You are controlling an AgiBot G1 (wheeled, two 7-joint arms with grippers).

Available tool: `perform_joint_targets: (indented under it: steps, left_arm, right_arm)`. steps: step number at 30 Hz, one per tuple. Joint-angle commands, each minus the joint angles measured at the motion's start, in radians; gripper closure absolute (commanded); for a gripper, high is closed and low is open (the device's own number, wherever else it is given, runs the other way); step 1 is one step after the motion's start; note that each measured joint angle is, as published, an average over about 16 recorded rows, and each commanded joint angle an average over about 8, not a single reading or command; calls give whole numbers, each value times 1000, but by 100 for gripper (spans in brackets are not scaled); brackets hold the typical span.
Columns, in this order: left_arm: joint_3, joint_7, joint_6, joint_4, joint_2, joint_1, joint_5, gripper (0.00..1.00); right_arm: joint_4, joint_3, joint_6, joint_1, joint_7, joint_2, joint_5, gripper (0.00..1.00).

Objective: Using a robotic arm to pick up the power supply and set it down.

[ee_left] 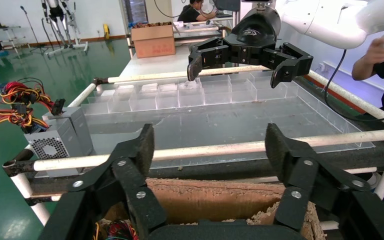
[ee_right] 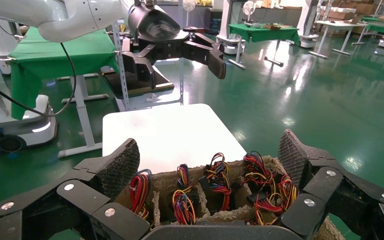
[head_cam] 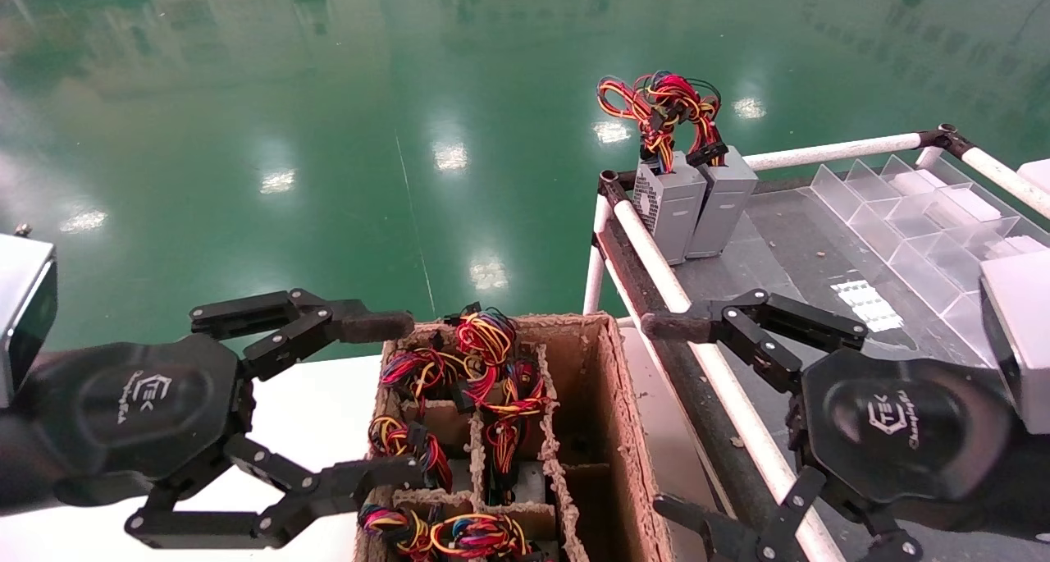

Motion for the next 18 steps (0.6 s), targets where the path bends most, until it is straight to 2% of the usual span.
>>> perform_joint_targets:
  steps: [1,18]
  left_arm:
    - [0,0,0,0,0,0,0,100]
    - [0,0,0,0,0,0,0,100]
  right_arm:
    - [0,0,0,0,0,0,0,0]
    - [0,0,0,0,0,0,0,0]
